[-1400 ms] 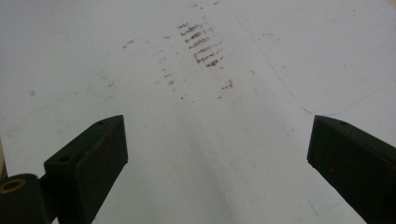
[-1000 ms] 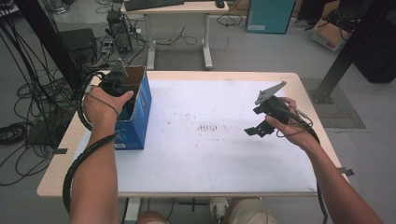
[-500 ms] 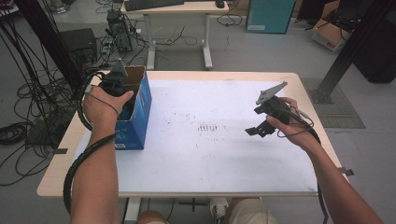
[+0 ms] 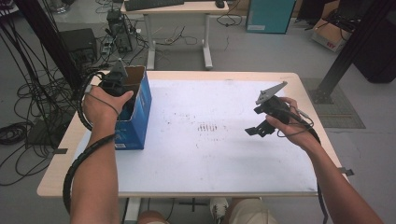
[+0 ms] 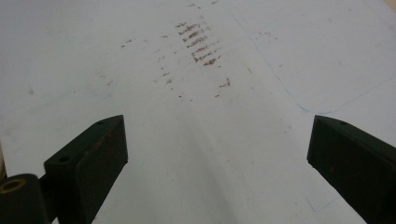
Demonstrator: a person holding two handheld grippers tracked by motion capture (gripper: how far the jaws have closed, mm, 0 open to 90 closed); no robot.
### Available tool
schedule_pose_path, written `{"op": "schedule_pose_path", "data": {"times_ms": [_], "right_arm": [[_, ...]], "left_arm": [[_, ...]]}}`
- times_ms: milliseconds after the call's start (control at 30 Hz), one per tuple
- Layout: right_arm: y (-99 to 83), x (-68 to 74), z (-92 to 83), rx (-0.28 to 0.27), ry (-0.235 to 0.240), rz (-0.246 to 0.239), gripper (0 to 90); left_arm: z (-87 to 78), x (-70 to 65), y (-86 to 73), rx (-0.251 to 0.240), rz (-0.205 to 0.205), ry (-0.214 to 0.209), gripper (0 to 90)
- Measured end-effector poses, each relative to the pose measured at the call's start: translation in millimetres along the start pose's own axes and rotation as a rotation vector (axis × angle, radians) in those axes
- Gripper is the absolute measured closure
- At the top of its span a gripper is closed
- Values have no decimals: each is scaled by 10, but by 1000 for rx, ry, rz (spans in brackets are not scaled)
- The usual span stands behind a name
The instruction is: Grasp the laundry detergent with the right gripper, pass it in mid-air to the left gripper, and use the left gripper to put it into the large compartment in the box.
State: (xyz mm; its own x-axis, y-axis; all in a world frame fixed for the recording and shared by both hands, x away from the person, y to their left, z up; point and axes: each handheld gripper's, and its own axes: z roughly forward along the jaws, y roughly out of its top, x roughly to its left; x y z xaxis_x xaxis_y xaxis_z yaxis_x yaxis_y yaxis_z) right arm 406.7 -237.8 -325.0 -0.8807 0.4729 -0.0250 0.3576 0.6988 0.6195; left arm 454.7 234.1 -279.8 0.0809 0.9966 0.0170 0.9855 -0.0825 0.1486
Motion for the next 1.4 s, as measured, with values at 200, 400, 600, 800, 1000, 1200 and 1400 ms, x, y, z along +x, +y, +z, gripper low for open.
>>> {"op": "schedule_pose_path", "data": {"times_ms": [200, 400, 600, 800, 1000, 1200, 1400], "right_arm": [[-9, -3, -8, 2, -1, 5, 51], [0, 0, 0, 7, 1, 1, 51], [18, 2, -4, 2, 1, -1, 51], [24, 5, 5, 3, 3, -5, 51], [35, 11, 9, -1, 0, 7, 51], [36, 12, 14, -3, 2, 6, 51], [32, 21, 19, -3, 5, 4, 51]], "left_arm": [[1, -9, 2, 0, 2, 4, 376], [1, -3, -3, -1, -5, 1, 376], [1, -14, 0, -1, 0, 5, 375], [0, -15, 2, 0, 6, 9, 375], [-1, -15, 9, 4, 11, 10, 375], [-3, -11, -1, 1, 12, 9, 375], [-10, -19, -4, 2, 22, 16, 373]]}}
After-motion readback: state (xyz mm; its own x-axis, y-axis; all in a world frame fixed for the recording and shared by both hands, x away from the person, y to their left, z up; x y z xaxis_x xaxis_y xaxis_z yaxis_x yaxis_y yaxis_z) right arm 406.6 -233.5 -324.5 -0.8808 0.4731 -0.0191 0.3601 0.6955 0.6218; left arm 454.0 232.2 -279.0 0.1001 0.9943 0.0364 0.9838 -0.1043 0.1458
